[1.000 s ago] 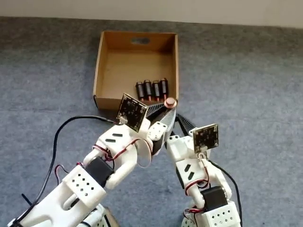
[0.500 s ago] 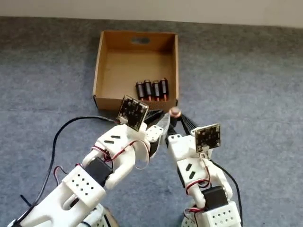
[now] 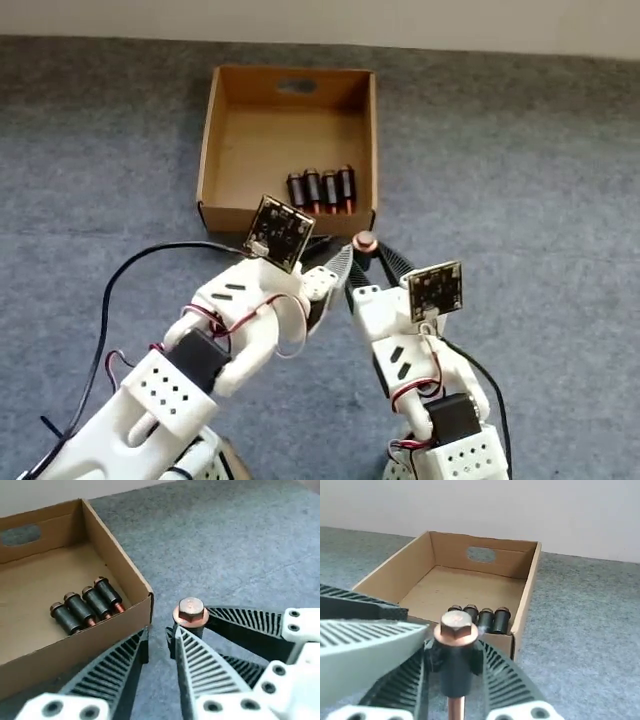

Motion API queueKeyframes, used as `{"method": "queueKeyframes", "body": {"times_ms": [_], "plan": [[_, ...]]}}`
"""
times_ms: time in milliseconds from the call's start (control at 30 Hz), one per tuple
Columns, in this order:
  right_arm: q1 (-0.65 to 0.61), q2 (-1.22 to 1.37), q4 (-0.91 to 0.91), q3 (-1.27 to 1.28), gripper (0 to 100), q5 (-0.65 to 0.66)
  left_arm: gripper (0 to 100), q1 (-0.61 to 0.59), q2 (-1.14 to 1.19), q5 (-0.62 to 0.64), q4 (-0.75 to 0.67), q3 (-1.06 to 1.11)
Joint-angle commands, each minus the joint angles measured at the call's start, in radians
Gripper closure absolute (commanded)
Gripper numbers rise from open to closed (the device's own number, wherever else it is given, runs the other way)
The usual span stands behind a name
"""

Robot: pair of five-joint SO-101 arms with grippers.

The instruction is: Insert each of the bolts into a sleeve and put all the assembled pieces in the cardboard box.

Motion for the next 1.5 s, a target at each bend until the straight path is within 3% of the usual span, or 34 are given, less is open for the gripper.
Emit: {"method": "queueKeyframes", "body": {"times_ms": [0,67,333,567,933,1233,1467], "plan": [[0.012,-0.016,-0.022,-0.025,99.3,0.005,95,-0.15,-0.01,-0.069,0.078,-0.061],[0.012,-0.013,-0.021,-0.025,99.3,0.005,99,-0.245,-0.01,-0.071,0.114,-0.065],[0.012,-0.018,0.073,-0.041,99.3,0.005,99,-0.532,-0.008,-0.072,0.296,0.022],[0.01,-0.018,0.265,-0.166,99.3,0.011,99,-0.624,-0.008,-0.075,0.144,0.237],[0.008,0.03,0.272,-0.43,99.3,0.006,99,-0.71,-0.008,-0.075,-0.04,0.363],[0.008,0.684,0.274,-0.974,99.3,-0.003,99,-0.714,-0.008,-0.075,-0.048,0.371],[-0.015,1.259,0.274,-1.326,99.3,-0.137,99,-0.714,-0.008,-0.075,-0.046,0.371]]}}
